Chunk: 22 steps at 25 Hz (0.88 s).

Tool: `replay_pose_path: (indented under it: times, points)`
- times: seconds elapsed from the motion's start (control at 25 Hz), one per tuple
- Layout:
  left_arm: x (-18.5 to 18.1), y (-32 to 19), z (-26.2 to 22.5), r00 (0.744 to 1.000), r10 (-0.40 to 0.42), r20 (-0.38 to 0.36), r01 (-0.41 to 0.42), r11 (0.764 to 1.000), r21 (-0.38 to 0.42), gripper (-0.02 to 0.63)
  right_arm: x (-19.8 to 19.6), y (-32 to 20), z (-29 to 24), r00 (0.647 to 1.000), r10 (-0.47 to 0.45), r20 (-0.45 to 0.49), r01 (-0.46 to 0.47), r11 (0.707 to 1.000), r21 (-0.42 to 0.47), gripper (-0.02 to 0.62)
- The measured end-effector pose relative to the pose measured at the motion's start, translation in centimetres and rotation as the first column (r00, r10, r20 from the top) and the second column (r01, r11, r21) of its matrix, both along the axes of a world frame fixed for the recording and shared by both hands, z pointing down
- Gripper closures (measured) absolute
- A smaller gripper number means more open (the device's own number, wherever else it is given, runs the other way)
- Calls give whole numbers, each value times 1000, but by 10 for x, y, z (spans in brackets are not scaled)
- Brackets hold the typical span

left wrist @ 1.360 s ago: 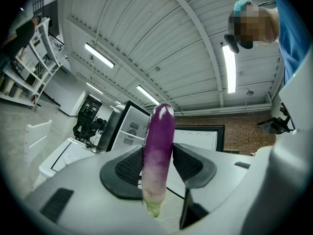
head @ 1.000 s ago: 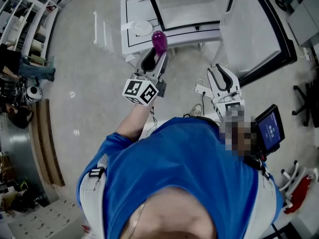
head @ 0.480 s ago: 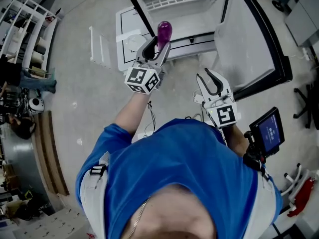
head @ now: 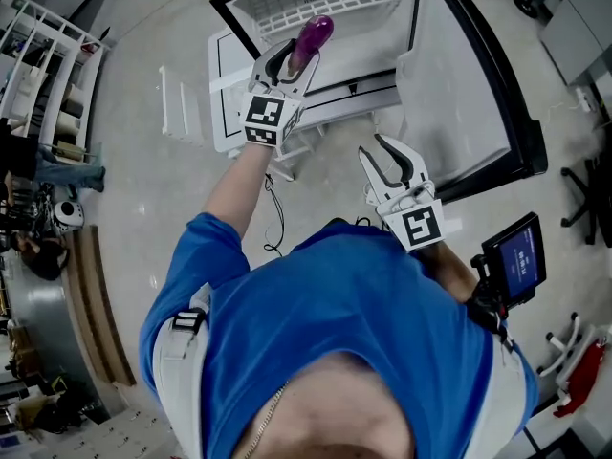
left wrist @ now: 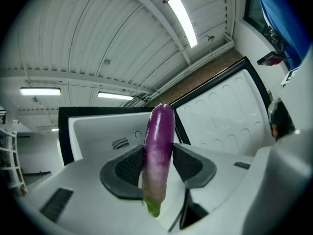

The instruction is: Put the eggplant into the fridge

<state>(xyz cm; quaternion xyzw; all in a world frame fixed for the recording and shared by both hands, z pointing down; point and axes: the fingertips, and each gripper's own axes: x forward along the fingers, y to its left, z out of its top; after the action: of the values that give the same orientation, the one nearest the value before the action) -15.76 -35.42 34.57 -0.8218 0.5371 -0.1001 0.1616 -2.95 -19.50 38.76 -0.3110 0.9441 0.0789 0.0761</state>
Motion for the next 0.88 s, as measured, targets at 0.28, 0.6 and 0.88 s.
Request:
replay_pose_path:
  times: [0.28, 0.6, 0.88]
  points:
    - [13, -46, -16, 978, 4, 210, -12, 999, 36, 410, 5, -11, -11, 999, 44, 22, -45, 999, 14, 468]
    - [15, -95, -14, 906, -2, 424, -17, 999, 41, 410, 8, -22, -22, 995, 94, 34, -95, 995, 21, 466]
    - [17, -130, -8, 835, -16, 549, -3, 999, 34, 410, 15, -28, -26, 990, 139, 34, -140, 989, 35, 466]
